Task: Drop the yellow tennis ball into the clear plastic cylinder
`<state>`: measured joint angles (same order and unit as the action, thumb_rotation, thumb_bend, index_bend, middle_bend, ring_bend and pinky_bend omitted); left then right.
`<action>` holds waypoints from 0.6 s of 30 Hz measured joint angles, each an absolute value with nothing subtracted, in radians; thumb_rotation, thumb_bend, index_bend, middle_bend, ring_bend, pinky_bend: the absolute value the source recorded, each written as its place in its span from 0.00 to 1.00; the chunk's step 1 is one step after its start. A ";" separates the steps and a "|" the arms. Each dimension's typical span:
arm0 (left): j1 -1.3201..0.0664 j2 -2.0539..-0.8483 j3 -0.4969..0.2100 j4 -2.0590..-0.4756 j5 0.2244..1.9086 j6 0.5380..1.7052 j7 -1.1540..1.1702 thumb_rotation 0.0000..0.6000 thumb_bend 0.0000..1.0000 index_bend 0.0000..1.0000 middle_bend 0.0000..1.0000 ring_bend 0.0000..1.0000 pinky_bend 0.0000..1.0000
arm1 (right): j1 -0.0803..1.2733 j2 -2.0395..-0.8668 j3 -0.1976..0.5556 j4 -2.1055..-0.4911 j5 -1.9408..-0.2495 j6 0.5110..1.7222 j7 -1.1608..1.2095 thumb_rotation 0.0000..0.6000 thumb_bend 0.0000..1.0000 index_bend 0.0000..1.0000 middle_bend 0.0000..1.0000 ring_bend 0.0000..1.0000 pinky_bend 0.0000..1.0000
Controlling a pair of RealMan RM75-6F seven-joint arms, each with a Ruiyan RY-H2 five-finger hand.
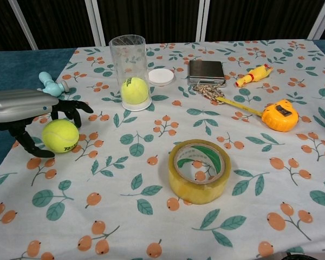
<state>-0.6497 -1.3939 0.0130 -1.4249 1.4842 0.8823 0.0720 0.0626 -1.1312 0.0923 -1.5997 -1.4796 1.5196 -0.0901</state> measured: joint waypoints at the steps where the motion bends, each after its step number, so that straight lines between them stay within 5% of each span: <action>1: -0.649 -1.394 0.014 -1.424 1.485 0.884 0.071 1.00 0.21 0.14 0.29 0.24 0.36 | 0.062 -1.131 0.092 -1.600 -1.480 1.519 -0.090 1.00 0.20 0.00 0.00 0.10 0.22; 18: -0.638 -1.420 0.020 -1.378 1.526 0.952 0.056 1.00 0.37 0.30 0.43 0.38 0.54 | 0.062 -1.131 0.094 -1.600 -1.479 1.522 -0.089 1.00 0.20 0.00 0.00 0.10 0.22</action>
